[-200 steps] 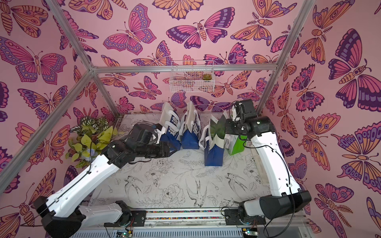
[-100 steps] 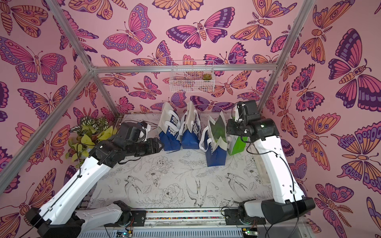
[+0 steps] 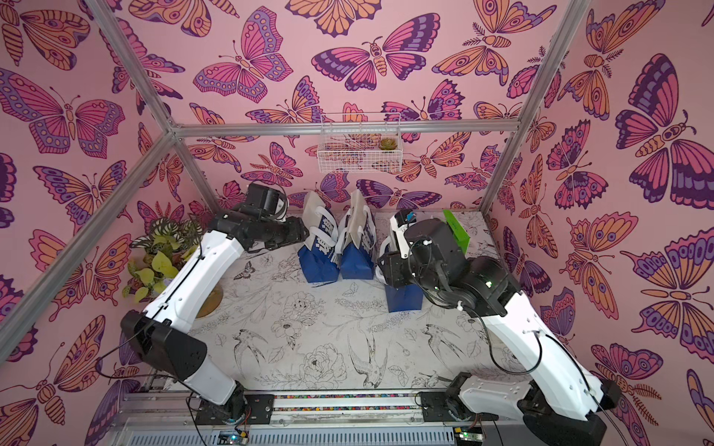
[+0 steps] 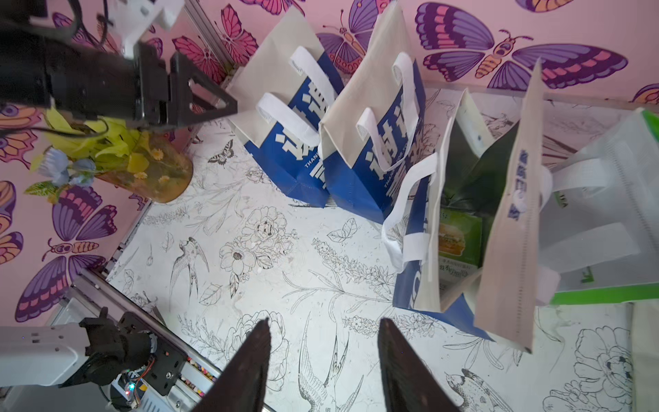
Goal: Open the takeout bag
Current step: Move the takeout bag to the center of the board.
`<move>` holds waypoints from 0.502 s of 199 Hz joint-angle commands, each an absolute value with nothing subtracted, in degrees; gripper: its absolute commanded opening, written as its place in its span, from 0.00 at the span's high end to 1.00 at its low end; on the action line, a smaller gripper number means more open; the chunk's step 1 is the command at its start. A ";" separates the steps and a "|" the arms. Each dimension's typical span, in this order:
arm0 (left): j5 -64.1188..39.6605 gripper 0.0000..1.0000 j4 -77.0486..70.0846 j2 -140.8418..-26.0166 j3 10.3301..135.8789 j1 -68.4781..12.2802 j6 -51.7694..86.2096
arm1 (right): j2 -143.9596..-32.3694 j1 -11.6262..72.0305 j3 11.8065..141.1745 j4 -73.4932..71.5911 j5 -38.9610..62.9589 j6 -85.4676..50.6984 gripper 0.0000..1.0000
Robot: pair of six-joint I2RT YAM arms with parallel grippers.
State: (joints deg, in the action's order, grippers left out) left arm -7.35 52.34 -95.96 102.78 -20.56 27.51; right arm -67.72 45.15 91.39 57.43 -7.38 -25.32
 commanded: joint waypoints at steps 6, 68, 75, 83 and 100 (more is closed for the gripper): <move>-5.72 0.46 52.21 -99.00 106.53 -20.28 25.19 | -67.73 46.32 88.22 53.97 -9.60 -28.25 0.49; 0.32 0.92 52.65 -100.30 107.26 -20.30 23.92 | -69.38 46.33 87.61 52.58 -10.81 -29.60 0.51; 1.65 0.96 52.80 -99.90 107.04 -20.30 23.82 | -69.73 46.29 87.79 52.48 -10.85 -29.58 0.51; 3.07 1.00 53.31 -99.69 107.02 -20.30 23.74 | -70.05 46.27 88.05 52.32 -11.15 -29.53 0.51; 5.45 1.00 55.11 -98.80 107.06 -20.30 24.24 | -71.06 46.24 88.66 52.46 -11.51 -29.82 0.51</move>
State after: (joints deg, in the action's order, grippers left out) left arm -0.21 52.71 -100.99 107.13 -20.58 24.45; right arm -69.52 45.91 87.18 53.17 -9.87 -28.69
